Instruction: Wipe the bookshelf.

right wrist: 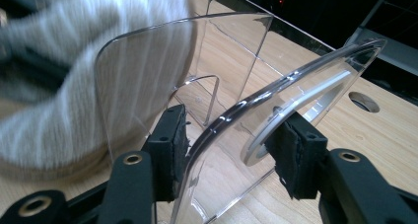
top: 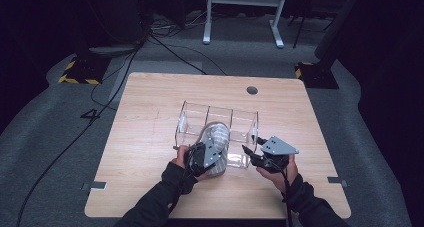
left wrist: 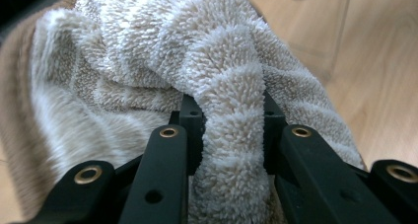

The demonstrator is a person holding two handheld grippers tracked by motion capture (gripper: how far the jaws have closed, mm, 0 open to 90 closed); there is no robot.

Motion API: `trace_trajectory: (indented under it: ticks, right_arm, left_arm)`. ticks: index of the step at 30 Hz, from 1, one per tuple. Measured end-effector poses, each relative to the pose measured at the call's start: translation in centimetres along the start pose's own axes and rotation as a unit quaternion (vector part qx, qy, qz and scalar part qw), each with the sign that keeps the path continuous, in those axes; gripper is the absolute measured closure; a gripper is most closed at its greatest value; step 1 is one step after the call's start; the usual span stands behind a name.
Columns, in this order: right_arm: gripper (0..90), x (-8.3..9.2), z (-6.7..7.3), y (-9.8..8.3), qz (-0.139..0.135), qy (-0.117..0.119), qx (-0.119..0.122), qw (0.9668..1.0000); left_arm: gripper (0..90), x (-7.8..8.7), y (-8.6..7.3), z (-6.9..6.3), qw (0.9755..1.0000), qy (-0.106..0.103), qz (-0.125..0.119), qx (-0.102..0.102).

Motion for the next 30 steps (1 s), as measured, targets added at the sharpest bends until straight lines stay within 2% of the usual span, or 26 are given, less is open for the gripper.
trace_trajectory:
  ticks: [2,3,5,7,9,11,13,17,20,22,23,26,30]
  right_arm:
    - [50.9,0.0,0.0,0.0,0.0,0.0,0.0,1.0]
    - [50.9,0.0,0.0,0.0,0.001,0.0,0.001,1.0]
    - [50.9,0.0,0.0,0.0,0.002,-0.001,0.003,1.0]
    - [50.9,0.0,0.0,0.0,0.004,-0.004,0.006,1.0]
    - [50.8,0.0,0.0,0.0,0.004,-0.005,0.007,1.0]
    - [50.8,0.0,0.0,0.0,0.005,-0.005,0.007,1.0]
    - [50.7,0.0,0.0,0.0,0.004,-0.006,0.008,0.9999]
    - [50.8,-0.1,0.0,0.0,0.004,-0.007,0.008,0.9999]
    - [50.7,0.0,0.0,0.0,0.004,-0.005,0.008,1.0]
    - [50.7,0.0,0.0,0.0,0.004,-0.005,0.007,1.0]
    - [50.7,0.0,0.0,0.0,0.004,-0.006,0.007,1.0]
    - [50.7,0.0,0.0,0.0,0.003,-0.006,0.008,0.9999]
    - [50.8,-0.1,0.0,0.0,0.003,-0.008,0.008,0.9999]
  left_arm:
    - [73.5,-1.0,-1.5,-1.3,0.9993,-0.016,0.031,-0.015]
    - [73.5,-1.3,-2.1,-1.8,0.9989,-0.022,0.037,-0.016]
    - [73.5,-1.0,-2.3,-2.2,0.9986,-0.034,0.036,-0.018]
    - [73.5,-0.4,-2.1,-2.7,0.998,-0.055,0.027,-0.016]
    - [73.4,0.2,-1.8,-3.5,0.9968,-0.074,0.019,-0.023]
    - [73.3,0.8,-1.1,-3.9,0.9965,-0.08,0.006,-0.026]
    - [73.1,1.4,0.0,-3.3,0.9973,-0.062,-0.004,-0.037]
    - [73.0,3.1,2.5,-0.1,0.9986,-0.017,-0.046,-0.022]
    - [72.8,3.7,3.3,2.4,0.9979,0.024,-0.058,-0.017]
    - [72.8,3.5,3.6,3.4,0.9976,0.034,-0.06,-0.008]
    - [72.7,3.2,3.7,4.0,0.9973,0.047,-0.056,-0.007]
    - [72.9,2.0,3.7,4.3,0.9977,0.043,-0.051,0.001]
    - [73.2,0.7,3.1,3.5,0.9986,0.042,-0.03,-0.013]
Point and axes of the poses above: each handheld gripper's, and its own axes: x roughly backward along the jaws, y roughly out of its top, z roughly to its left, the point moved 10 cm from there along -x, roughly forward along the jaws, and after that the axes turned 9 degrees about -x, right-handed, at the moved point
